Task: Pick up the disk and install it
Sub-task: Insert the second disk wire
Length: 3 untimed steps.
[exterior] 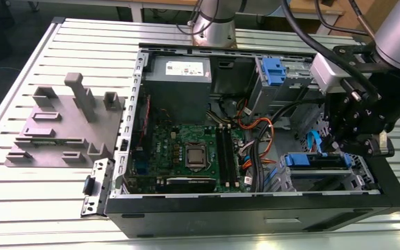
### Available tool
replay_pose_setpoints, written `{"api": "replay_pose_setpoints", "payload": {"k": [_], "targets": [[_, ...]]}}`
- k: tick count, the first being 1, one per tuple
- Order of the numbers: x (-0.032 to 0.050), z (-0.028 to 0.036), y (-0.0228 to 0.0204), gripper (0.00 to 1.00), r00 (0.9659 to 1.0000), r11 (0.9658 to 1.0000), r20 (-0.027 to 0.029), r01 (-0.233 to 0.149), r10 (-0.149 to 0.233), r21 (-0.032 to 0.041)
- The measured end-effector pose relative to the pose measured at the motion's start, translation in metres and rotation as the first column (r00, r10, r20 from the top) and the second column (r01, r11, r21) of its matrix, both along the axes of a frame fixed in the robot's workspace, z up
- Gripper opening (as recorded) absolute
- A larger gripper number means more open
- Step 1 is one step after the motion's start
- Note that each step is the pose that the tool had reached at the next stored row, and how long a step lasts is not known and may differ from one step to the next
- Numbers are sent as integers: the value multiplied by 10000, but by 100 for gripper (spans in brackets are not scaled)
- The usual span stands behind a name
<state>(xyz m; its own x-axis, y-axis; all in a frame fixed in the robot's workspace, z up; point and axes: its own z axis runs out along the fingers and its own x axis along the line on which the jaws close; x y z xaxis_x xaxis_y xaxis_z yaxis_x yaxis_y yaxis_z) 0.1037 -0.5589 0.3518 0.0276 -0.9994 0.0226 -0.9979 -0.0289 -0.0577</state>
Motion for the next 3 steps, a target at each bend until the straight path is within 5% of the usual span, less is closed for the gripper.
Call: {"api": "replay_pose_setpoints", "payload": {"k": [3], "targets": [[0, 16, 0, 11, 10000, 10000, 0, 0, 0, -1]]}}
